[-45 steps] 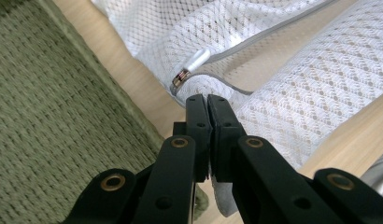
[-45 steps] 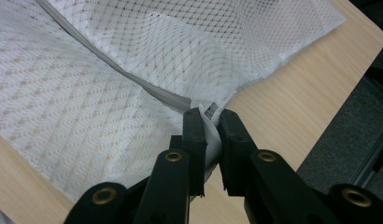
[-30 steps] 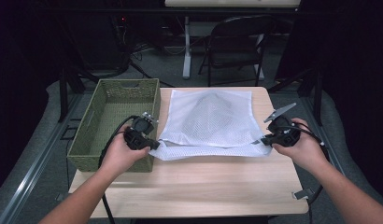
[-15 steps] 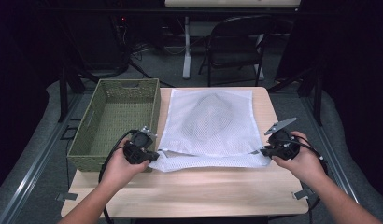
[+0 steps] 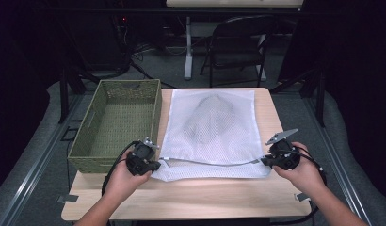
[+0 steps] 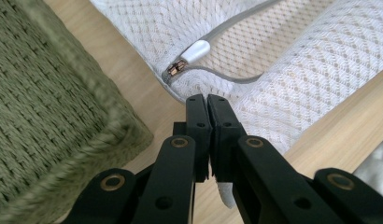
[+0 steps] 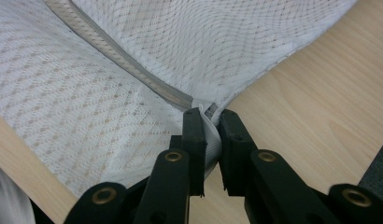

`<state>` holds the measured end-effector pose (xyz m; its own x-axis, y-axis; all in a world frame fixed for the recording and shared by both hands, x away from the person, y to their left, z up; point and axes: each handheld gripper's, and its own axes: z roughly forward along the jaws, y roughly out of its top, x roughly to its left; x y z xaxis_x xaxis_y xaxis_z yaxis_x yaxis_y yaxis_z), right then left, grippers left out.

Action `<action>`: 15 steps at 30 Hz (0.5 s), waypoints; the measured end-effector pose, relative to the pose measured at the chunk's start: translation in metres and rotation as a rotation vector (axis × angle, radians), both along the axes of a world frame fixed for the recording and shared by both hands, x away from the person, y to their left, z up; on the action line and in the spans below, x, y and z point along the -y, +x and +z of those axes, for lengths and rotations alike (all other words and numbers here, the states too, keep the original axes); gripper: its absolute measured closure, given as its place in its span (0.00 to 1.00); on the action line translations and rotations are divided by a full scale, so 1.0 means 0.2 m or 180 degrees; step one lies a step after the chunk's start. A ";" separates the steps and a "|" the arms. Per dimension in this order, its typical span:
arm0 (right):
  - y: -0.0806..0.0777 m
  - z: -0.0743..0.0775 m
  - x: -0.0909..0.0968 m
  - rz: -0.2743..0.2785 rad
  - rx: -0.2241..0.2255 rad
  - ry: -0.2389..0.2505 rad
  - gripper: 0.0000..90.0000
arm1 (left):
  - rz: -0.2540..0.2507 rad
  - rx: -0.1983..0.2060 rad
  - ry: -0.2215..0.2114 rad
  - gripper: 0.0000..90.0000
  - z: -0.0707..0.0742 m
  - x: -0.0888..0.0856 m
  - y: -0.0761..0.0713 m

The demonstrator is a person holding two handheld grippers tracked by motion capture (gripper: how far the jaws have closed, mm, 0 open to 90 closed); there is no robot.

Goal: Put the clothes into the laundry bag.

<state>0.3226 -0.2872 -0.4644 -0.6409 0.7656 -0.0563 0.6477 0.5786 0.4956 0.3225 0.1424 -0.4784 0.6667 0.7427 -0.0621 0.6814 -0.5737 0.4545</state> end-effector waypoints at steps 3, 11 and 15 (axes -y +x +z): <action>-0.01 -0.03 0.00 -0.0006 -0.0017 0.0022 0.91 | -0.0017 0.0022 0.0070 0.98 -0.03 0.01 -0.02; -0.03 -0.11 0.00 -0.0070 -0.0032 0.0065 0.91 | 0.0021 -0.0032 0.0027 0.98 -0.13 0.00 -0.04; -0.04 -0.14 0.00 -0.0092 -0.0029 0.0089 0.91 | 0.0094 -0.0063 -0.0041 0.98 -0.17 -0.01 -0.05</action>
